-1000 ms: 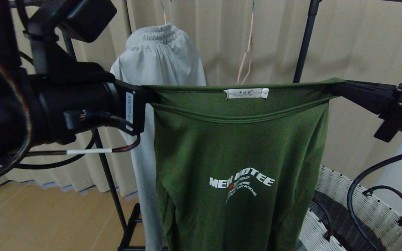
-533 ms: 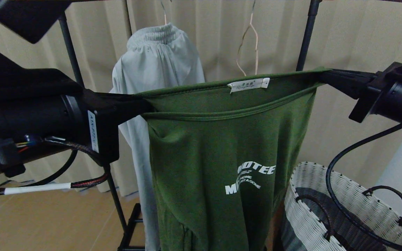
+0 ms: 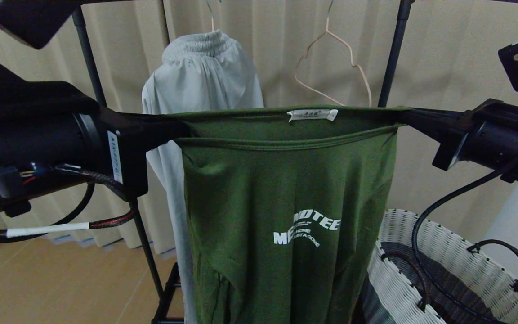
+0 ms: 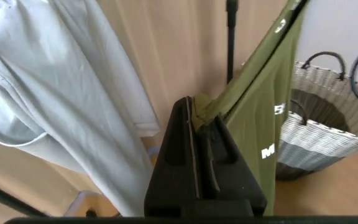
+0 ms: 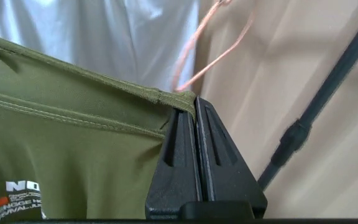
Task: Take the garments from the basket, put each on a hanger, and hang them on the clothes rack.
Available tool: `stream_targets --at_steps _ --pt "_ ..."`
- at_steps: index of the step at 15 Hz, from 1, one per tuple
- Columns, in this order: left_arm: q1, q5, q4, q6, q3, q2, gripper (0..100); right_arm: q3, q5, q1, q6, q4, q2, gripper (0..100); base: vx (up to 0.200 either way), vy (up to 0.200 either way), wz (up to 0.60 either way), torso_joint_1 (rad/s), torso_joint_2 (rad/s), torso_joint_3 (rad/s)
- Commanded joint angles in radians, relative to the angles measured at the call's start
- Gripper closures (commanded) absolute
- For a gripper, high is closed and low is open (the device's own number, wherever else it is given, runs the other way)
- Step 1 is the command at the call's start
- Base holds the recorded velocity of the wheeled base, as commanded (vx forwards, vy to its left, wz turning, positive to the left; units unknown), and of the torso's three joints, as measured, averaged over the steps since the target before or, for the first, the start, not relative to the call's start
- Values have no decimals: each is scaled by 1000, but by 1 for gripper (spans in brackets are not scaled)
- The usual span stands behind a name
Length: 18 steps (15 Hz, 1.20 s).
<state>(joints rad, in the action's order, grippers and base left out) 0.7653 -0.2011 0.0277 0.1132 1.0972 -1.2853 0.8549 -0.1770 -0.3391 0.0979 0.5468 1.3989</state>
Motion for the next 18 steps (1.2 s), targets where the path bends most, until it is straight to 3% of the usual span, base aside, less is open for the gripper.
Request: stream_targets --at_steps 1,7,8,13,16,18 --pt "-43 -3 5 2 4 -25 100 -23 2 -1 0 1 -9 100 0 0 0 0 0 0" --pt "-69 -3 18 8 1 -29 100 -42 2 -3 0 -1 -29 100 0 0 0 0 0 0" --pt "-70 -3 18 10 3 -32 100 -57 2 -3 0 1 -38 0 0 0 0 0 0 0" --pt "-149 -6 67 14 1 -60 100 -82 -4 -6 -1 7 -67 0 0 0 0 0 0 0" --pt "-184 -70 129 39 1 -81 100 -137 -9 -11 -24 12 -109 0 0 0 0 0 0 0" --pt "-216 -86 173 40 -11 -98 100 -154 -12 -63 -84 1 -166 0 0 0 0 0 0 0"
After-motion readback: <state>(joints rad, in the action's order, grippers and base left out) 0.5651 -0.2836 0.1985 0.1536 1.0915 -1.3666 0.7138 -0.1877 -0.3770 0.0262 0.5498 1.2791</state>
